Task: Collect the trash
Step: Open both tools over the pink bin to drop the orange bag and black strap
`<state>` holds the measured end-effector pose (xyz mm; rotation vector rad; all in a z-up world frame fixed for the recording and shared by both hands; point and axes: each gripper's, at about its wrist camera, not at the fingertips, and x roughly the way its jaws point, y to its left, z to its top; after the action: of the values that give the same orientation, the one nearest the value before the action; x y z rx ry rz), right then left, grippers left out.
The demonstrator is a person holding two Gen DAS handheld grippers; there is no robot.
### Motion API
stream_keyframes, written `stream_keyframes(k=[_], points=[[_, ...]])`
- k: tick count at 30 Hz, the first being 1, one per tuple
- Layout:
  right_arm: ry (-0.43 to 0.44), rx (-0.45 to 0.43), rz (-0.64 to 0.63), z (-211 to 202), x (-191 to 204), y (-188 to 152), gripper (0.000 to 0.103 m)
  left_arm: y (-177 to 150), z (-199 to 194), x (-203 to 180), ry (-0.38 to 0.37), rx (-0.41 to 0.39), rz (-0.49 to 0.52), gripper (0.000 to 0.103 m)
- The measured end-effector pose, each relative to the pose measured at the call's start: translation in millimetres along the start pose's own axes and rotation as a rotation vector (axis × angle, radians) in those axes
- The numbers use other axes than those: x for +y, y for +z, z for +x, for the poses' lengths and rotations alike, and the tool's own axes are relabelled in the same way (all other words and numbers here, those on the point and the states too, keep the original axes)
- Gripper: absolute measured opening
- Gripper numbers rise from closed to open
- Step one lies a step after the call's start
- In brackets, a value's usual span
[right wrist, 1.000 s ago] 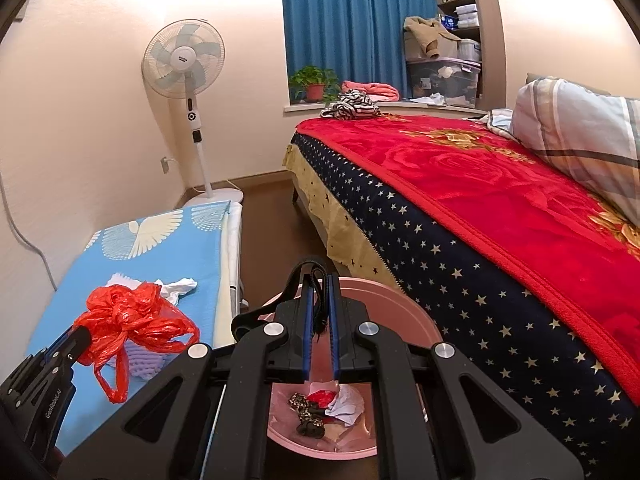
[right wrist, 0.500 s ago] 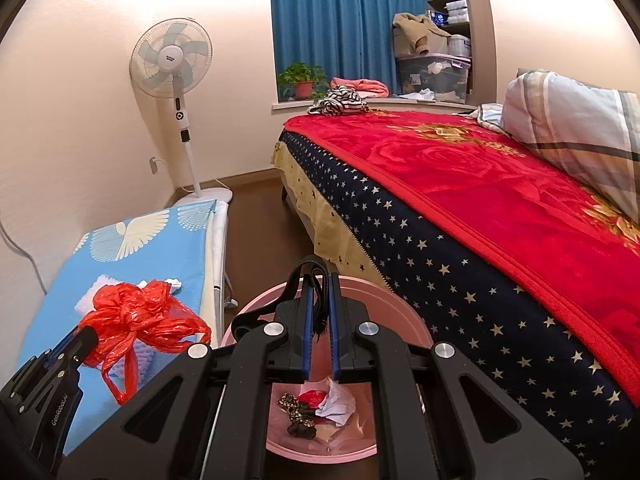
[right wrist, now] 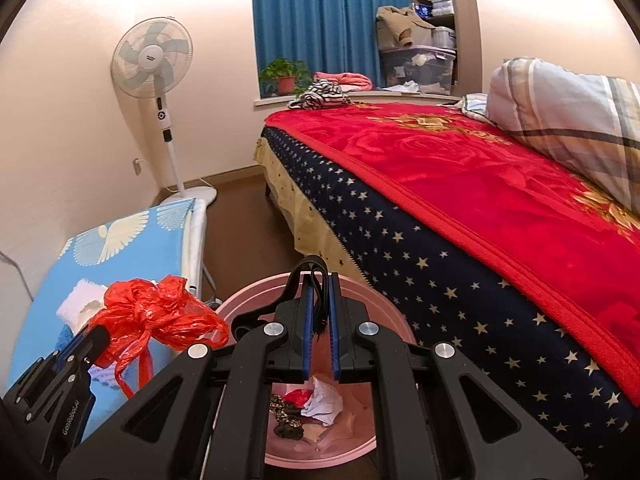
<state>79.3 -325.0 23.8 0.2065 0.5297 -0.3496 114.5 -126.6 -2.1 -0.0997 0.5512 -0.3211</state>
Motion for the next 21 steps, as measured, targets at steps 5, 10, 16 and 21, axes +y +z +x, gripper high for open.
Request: stream_keyframes(k=[5,10,16,21], points=[[-0.019,0.017,0.016,7,-7,-3,0.007,-2,8,-10,-0.027,0.013,0.01,0.009],[-0.03,0.023,0.02,11,-11,-3,0.007,-4,17,-17,-0.045,0.026,0.02,0.008],[-0.031,0.06,0.053,22,-19,-4,0.02,-9,34,-30,-0.128,0.094,0.034,0.012],[-0.055,0.047,0.101,17,-28,-3,0.057,-18,43,-28,-0.132,0.149,0.034,0.025]])
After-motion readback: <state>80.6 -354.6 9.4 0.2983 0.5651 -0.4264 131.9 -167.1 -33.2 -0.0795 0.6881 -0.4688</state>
